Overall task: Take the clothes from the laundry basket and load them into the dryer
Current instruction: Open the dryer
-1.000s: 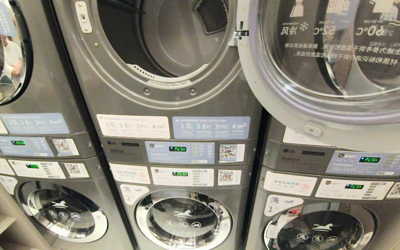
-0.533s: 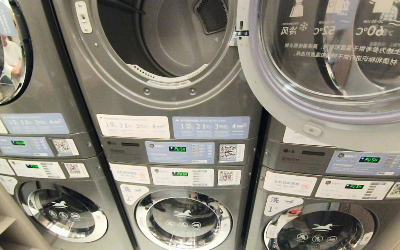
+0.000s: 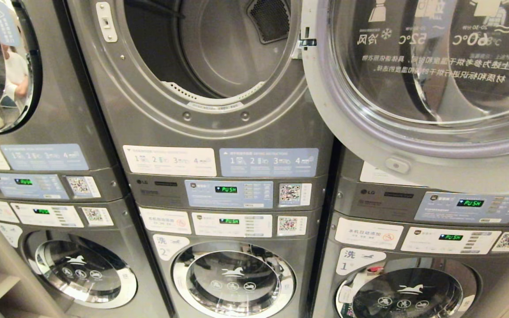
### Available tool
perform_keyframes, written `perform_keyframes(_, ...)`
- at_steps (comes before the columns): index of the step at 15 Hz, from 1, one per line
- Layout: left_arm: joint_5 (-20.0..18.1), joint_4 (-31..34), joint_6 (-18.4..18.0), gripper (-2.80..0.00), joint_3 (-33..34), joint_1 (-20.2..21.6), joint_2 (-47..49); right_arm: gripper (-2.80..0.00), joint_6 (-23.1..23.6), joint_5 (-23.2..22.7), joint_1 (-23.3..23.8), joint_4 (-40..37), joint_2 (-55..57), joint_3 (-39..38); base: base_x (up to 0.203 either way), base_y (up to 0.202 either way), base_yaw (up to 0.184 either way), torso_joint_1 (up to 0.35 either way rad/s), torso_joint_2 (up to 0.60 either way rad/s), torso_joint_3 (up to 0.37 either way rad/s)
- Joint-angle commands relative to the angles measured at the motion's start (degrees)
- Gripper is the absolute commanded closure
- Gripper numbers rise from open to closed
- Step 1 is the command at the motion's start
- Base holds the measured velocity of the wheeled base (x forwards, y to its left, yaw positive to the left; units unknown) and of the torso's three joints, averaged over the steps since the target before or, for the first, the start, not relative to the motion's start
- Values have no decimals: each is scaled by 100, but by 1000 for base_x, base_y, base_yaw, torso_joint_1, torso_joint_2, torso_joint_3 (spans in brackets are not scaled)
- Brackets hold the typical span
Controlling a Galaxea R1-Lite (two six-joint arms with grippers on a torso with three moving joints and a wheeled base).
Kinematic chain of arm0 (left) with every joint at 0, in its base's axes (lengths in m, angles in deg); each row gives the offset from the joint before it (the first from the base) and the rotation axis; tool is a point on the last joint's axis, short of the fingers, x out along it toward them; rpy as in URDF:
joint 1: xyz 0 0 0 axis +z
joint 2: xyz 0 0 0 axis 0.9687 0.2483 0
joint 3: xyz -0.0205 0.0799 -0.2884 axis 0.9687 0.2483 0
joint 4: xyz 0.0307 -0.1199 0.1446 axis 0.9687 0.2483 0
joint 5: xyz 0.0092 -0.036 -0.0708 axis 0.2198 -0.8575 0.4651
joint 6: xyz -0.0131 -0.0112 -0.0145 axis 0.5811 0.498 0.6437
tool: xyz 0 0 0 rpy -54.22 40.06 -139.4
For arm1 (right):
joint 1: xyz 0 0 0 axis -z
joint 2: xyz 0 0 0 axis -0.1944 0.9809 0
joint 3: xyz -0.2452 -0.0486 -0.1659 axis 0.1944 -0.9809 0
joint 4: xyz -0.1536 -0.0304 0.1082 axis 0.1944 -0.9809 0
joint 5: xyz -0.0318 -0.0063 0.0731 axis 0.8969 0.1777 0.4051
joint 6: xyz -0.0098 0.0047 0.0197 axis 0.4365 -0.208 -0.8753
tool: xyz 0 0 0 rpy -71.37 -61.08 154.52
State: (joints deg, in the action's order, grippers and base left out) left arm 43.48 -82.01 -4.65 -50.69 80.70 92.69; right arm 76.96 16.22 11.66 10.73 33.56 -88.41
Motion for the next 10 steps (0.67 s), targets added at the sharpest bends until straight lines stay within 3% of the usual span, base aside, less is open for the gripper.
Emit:
perform_keyframes(1, -47, -40, -24, 0, 81, 72, -265, 0, 5, -4, -10, 1, 2, -97, 0, 0, 0, 0, 0, 0)
perform_keyframes(4, -223, -590, -192, 0, 282, 35, -268, 0, 5, -4, -10, 10, 2, -105, 0, 0, 0, 0, 0, 0)
perform_keyframes(7, -223, -566, -219, 0, 270, -709, -435, 0, 5, -4, -10, 18, 2, -105, 0, 0, 0, 0, 0, 0)
perform_keyframes(10, -187, -564, -224, 0, 271, -588, -907, 0, 5, -4, -10, 18, 2, -105, 0, 0, 0, 0, 0, 0)
